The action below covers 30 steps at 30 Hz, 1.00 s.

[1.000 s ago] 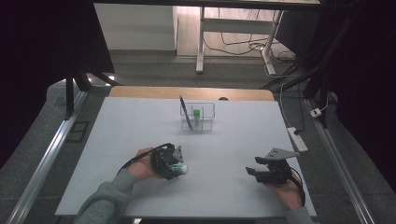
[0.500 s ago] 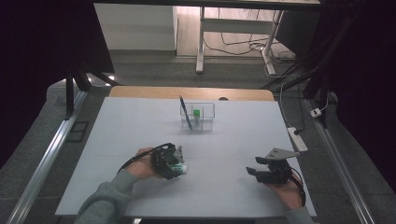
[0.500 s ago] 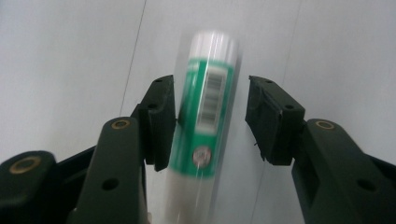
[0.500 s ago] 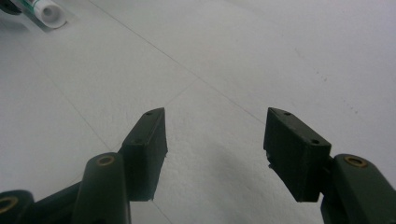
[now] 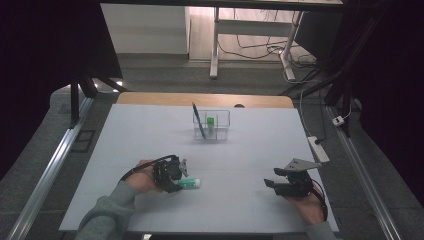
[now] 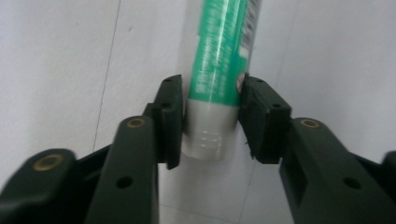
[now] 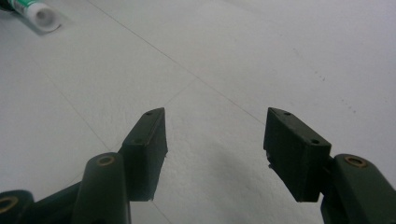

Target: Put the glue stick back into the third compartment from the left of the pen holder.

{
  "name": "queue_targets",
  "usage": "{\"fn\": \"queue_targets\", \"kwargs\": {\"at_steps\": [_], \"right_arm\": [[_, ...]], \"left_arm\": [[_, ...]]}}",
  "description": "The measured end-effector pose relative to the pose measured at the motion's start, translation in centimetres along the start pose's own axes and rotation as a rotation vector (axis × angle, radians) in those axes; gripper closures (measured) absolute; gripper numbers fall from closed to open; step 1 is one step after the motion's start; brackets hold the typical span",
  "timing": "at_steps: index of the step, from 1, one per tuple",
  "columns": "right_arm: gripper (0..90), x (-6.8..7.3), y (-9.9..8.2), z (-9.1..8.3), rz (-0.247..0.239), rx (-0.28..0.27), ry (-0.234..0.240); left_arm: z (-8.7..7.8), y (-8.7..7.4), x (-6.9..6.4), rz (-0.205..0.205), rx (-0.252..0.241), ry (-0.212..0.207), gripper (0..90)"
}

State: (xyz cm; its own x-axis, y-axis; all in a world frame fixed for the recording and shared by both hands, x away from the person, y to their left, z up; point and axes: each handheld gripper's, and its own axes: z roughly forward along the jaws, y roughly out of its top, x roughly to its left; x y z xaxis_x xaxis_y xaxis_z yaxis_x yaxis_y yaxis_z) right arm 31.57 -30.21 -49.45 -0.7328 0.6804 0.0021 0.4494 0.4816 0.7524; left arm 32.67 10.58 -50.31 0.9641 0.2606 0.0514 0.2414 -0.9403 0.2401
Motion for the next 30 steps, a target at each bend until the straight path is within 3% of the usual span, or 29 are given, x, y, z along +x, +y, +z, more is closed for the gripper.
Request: {"fn": "queue_targets", "kwargs": {"at_steps": [2, 5, 9, 19, 30], "right_arm": [[39.4, 0.0, 0.0, 0.0, 0.0, -0.001, 0.0], [39.5, 0.0, 0.1, -0.1, 0.003, -0.005, 0.0], [39.5, 0.4, 0.4, -0.2, -0.002, -0.024, 0.01], [39.0, 3.5, 2.7, 0.0, -0.082, -0.056, 0.078], [35.7, 7.0, 5.5, 1.2, -0.181, -0.034, 0.163]], "left_arm": [[0.0, -0.1, 0.1, 0.0, -0.003, -0.006, 63.8], [-0.1, 0.0, 0.1, 0.002, -0.006, 0.018, 64.3], [-0.9, -0.1, 0.2, -0.038, -0.064, 0.022, 64.5], [-2.1, 1.3, -0.9, -0.036, -0.172, -0.008, 64.5], [-2.1, 3.8, -1.6, 0.002, -0.168, -0.026, 64.5]]}}
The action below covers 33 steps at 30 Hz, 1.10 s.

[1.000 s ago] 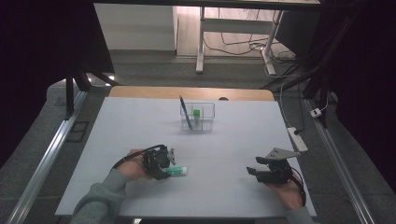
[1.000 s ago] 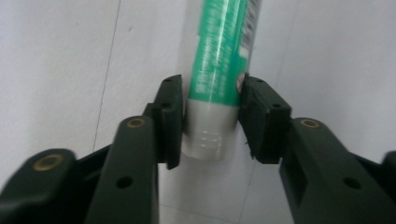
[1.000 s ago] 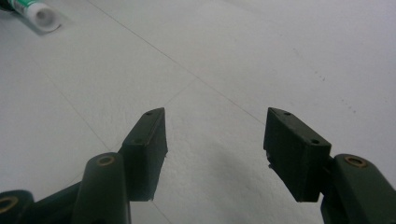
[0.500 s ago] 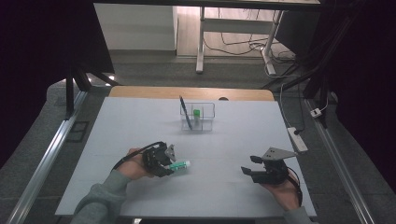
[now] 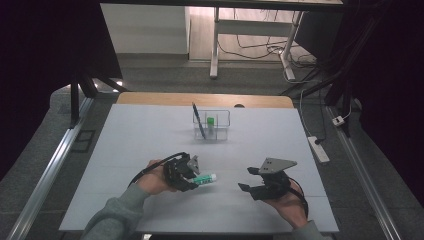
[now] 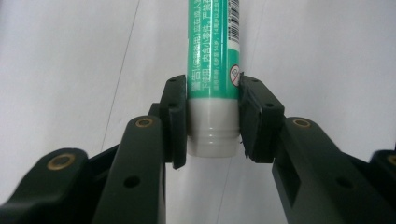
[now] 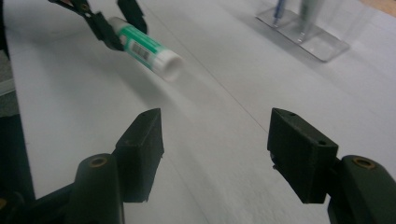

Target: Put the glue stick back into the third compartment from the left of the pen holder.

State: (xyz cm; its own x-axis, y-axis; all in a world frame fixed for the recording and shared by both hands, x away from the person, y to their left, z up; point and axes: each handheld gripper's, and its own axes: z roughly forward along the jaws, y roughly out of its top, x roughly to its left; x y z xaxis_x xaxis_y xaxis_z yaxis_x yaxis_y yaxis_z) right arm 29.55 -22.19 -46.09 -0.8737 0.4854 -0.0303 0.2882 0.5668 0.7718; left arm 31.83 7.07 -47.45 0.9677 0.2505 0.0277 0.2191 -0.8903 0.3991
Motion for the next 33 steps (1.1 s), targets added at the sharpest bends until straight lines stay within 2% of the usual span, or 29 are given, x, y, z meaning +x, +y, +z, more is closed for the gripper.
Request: {"fn": "queue_targets", "kwargs": {"at_steps": [8, 21, 27, 33], "right_arm": [[34.8, 0.9, 1.4, 1.6, -0.038, 0.014, 0.04], [35.6, 2.5, 3.1, 4.3, -0.148, 0.077, 0.074], [38.9, 3.4, 3.7, 5.9, -0.232, 0.141, 0.081], [45.1, 4.0, 3.3, 6.8, -0.303, 0.224, 0.05]], "left_arm": [[0.6, 1.4, -0.2, -0.005, -0.025, -0.023, 64.5], [1.2, 2.1, 0.1, -0.021, -0.05, -0.093, 64.4], [1.0, 2.1, 0.0, -0.011, -0.06, -0.105, 64.4], [0.9, 2.1, 0.0, -0.001, -0.074, -0.131, 64.4]]}}
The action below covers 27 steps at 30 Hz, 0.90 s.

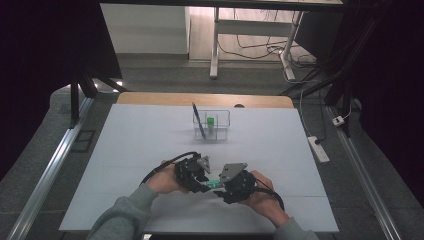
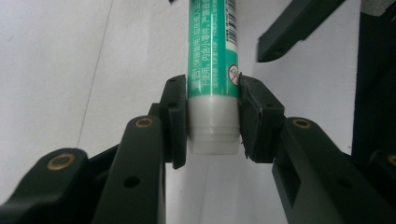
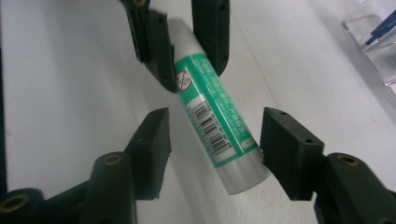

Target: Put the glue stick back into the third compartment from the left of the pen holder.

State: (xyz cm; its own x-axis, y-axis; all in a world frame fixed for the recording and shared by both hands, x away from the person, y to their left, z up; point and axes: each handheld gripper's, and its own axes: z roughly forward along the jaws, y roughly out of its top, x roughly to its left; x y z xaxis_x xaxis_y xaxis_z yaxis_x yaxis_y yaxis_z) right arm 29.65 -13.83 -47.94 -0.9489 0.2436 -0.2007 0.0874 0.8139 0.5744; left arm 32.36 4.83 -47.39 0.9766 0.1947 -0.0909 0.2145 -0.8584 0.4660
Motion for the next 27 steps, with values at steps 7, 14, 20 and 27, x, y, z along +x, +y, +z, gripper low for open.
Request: {"fn": "queue_targets", "kwargs": {"at_steps": [7, 14, 20, 27], "right_arm": [[58.8, 0.7, 0.1, 0.7, -0.102, 0.07, -0.024], [65.0, 1.3, -0.1, 0.8, -0.168, 0.058, -0.023], [66.1, 0.8, -0.4, 0.5, -0.131, 0.029, -0.029], [66.1, 0.3, -0.9, 0.1, -0.075, -0.008, -0.044]], "left_arm": [[-0.5, 0.0, -0.1, 0.009, -0.032, -0.033, 64.4], [-0.9, -0.3, -0.1, 0.015, -0.094, -0.03, 63.4], [-1.4, -0.9, 0.2, -0.035, -0.205, 0.015, 57.3], [-3.0, -2.3, 0.5, -0.143, -0.369, 0.07, 42.4]]}}
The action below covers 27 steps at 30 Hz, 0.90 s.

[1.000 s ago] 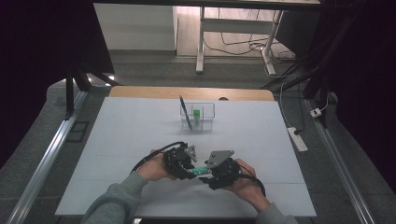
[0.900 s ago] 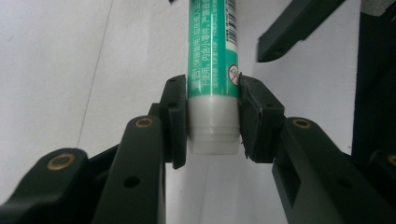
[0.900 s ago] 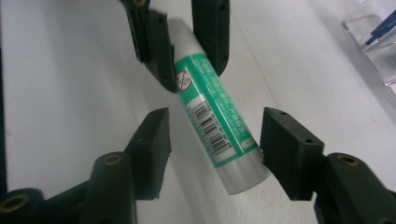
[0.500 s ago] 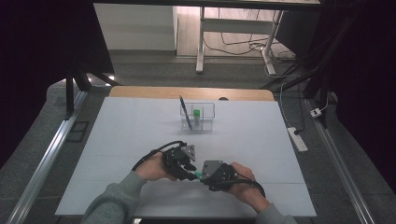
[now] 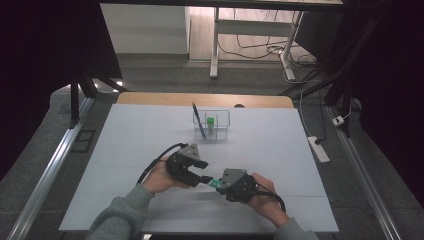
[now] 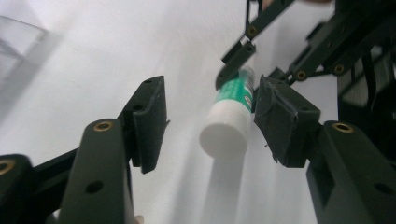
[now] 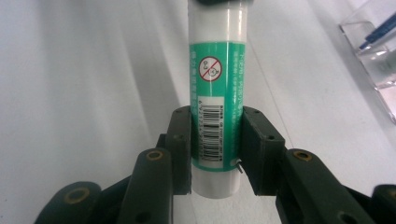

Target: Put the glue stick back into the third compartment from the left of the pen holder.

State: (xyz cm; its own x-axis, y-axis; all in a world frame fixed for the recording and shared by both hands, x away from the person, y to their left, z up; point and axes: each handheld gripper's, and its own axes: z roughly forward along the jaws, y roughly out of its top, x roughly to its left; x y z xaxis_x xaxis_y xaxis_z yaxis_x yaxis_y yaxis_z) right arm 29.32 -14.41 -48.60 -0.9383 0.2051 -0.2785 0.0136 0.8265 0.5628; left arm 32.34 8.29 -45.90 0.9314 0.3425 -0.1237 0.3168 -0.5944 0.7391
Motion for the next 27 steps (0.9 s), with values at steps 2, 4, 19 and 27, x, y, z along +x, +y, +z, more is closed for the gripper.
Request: {"fn": "queue_targets", "kwargs": {"at_steps": [2, 4, 19, 27], "right_arm": [[66.2, -0.1, -0.1, -0.1, 0.022, -0.011, -0.008], [66.1, -0.3, -0.3, -0.2, 0.043, -0.02, -0.021], [66.1, -1.7, -1.1, -1.6, 0.179, -0.131, -0.077], [66.1, -1.4, -1.1, -1.2, 0.187, -0.147, -0.073]], "left_arm": [[-0.4, -0.4, 0.2, -0.021, -0.028, 0.009, 40.7], [-0.8, -0.7, 0.3, -0.041, -0.051, 0.021, 39.2], [-0.9, -1.9, 0.6, -0.14, -0.175, 0.019, 35.3], [0.6, -1.4, 0.2, -0.146, -0.174, -0.007, 34.5]]}}
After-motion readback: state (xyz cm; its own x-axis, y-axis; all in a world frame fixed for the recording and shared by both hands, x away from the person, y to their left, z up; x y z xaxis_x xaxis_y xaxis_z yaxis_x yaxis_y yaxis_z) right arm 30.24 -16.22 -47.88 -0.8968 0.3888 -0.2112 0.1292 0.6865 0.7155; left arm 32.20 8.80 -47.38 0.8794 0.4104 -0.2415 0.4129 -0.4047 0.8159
